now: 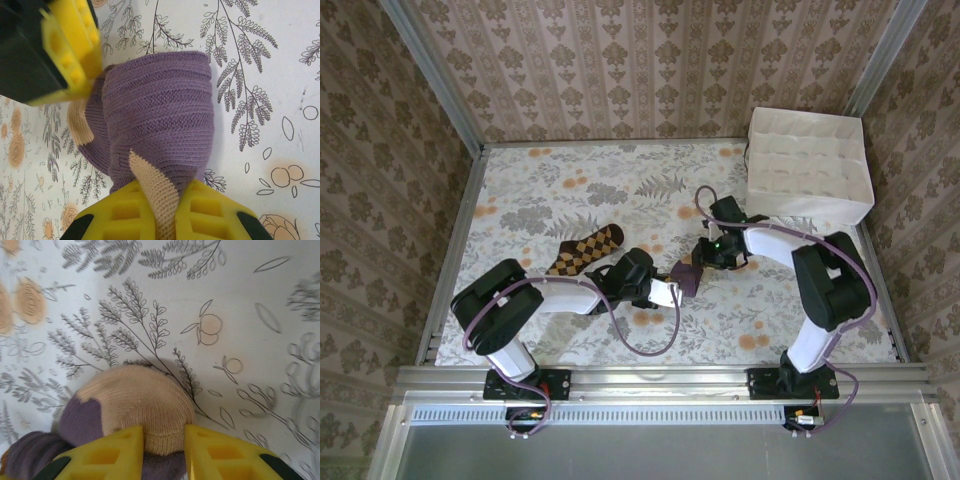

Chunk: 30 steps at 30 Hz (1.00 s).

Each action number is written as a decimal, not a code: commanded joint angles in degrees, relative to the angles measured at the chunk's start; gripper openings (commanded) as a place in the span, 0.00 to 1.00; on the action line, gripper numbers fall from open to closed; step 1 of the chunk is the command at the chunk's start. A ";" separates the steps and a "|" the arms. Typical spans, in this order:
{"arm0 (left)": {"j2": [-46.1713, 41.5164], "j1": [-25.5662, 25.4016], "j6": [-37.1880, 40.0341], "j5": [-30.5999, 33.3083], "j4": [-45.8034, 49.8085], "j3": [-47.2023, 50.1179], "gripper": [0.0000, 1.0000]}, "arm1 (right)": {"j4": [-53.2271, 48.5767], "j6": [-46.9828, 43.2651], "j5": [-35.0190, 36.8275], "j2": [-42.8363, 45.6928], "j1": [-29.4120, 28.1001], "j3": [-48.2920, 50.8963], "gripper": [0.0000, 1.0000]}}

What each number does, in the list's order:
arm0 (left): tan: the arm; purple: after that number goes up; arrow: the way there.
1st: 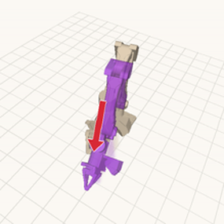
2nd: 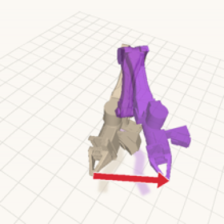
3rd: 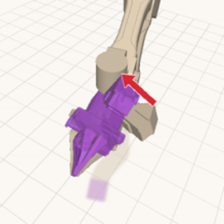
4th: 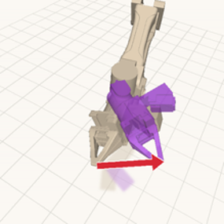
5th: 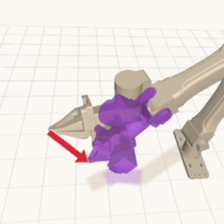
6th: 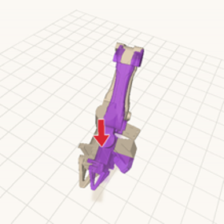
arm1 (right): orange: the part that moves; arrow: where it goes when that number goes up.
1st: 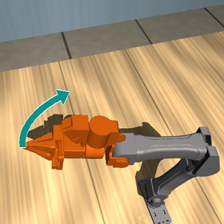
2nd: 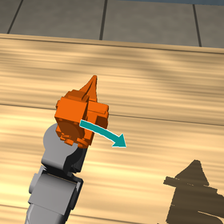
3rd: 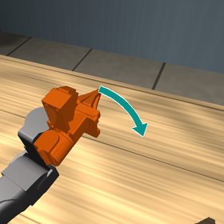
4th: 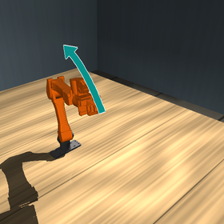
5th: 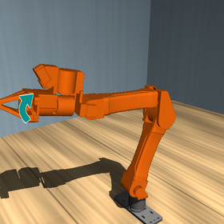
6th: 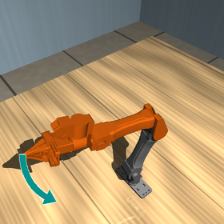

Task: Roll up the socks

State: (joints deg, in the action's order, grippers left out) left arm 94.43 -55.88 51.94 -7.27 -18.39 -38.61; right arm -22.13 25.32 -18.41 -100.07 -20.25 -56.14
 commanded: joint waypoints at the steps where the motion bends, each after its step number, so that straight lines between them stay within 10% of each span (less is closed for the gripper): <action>1: 0.01 -0.76 1.18 -0.22 5.95 1.92 0.00 | 0.50 0.61 -1.02 -4.74 -1.38 -2.03 0.22; 15: -2.59 -3.88 4.41 -5.39 8.70 1.52 0.00 | -0.42 -1.55 0.16 -12.19 -2.65 -4.33 0.09; 30: 15.79 8.49 -4.01 -33.54 52.65 -29.06 0.00 | 3.49 -6.44 -7.02 -7.63 -2.53 -1.39 0.10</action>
State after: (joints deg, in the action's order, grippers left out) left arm 105.93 -48.07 50.37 -30.87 18.52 -64.75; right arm -15.99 20.75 -26.61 -107.28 -22.20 -60.45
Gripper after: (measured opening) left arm 0.094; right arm 0.097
